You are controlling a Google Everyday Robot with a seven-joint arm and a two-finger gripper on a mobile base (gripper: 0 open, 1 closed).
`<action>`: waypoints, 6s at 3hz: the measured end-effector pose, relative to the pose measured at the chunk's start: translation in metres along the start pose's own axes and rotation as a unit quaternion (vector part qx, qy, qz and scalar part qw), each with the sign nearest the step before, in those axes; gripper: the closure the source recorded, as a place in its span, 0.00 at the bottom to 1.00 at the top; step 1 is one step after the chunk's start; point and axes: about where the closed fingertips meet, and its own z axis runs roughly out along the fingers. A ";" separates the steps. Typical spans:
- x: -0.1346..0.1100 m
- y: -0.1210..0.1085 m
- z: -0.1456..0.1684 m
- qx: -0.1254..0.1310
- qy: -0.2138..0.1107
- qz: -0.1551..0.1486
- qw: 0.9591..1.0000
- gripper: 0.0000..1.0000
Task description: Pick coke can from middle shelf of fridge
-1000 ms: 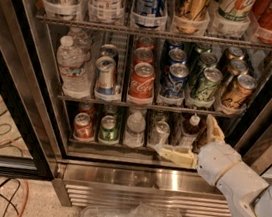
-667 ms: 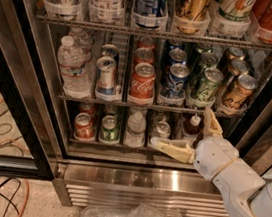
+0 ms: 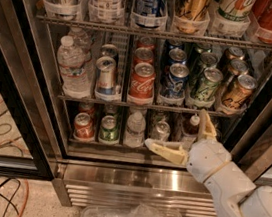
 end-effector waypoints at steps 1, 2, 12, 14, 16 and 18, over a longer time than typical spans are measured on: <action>0.003 0.028 0.011 0.013 -0.028 -0.020 0.999 0.00; -0.011 0.051 0.037 0.024 -0.067 -0.029 0.997 0.00; -0.019 0.048 0.059 0.177 -0.101 -0.077 0.976 0.00; -0.021 0.051 0.063 0.164 -0.101 -0.084 0.978 0.00; -0.013 0.061 0.078 0.156 -0.109 -0.083 0.978 0.00; -0.006 0.069 0.082 0.180 -0.150 -0.072 0.970 0.00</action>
Offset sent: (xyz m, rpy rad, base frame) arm 0.0127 0.0890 -0.0046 0.1800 -0.1943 -0.0784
